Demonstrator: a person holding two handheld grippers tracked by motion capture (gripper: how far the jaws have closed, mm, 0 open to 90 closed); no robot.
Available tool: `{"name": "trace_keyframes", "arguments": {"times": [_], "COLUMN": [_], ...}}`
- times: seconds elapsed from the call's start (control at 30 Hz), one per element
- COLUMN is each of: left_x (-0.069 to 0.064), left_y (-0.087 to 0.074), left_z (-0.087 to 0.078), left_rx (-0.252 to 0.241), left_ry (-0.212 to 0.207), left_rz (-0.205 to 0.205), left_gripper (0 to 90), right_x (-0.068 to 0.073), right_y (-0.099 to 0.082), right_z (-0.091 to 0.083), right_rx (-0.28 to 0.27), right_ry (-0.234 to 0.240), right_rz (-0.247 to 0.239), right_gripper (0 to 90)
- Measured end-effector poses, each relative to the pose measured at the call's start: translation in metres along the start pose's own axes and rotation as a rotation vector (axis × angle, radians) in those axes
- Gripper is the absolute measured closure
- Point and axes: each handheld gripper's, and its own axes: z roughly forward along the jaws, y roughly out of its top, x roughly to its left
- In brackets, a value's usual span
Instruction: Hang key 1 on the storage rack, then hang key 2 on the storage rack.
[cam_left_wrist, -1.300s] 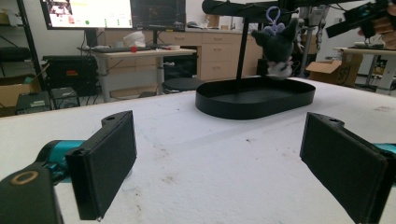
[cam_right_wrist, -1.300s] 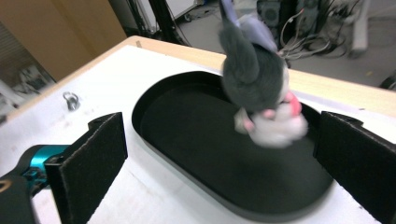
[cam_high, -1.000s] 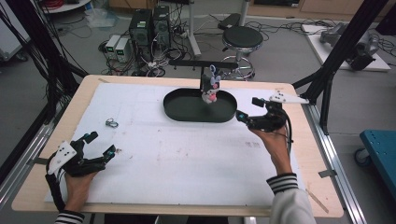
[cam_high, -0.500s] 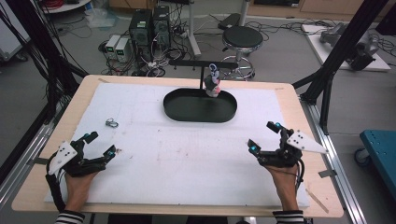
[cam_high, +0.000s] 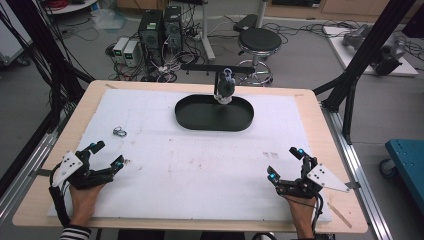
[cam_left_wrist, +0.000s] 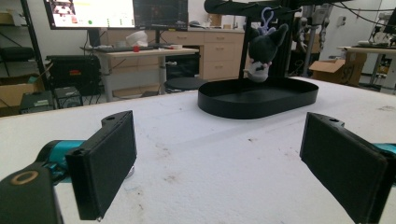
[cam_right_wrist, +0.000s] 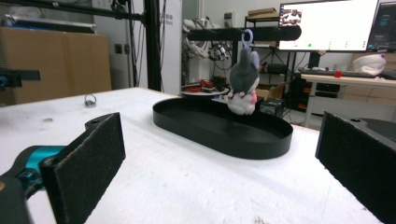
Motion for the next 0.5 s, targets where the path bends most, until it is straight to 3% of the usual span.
{"name": "trace_keyframes", "arguments": {"times": [0.17,0.5], "left_x": [-0.001,-0.001], "left_y": [0.0,0.0], "left_z": [0.0,0.0], "left_rx": [-0.001,0.001], "left_ry": [-0.005,-0.001], "left_rz": [0.013,0.008], "left_gripper": [11.3,10.8], "right_x": [-0.002,-0.002], "right_y": [-0.015,-0.016], "right_z": [0.0,0.001], "right_rx": [0.024,0.029], "right_ry": [-0.011,-0.02], "right_rz": [0.04,0.023], "right_gripper": [0.5,0.5]}}
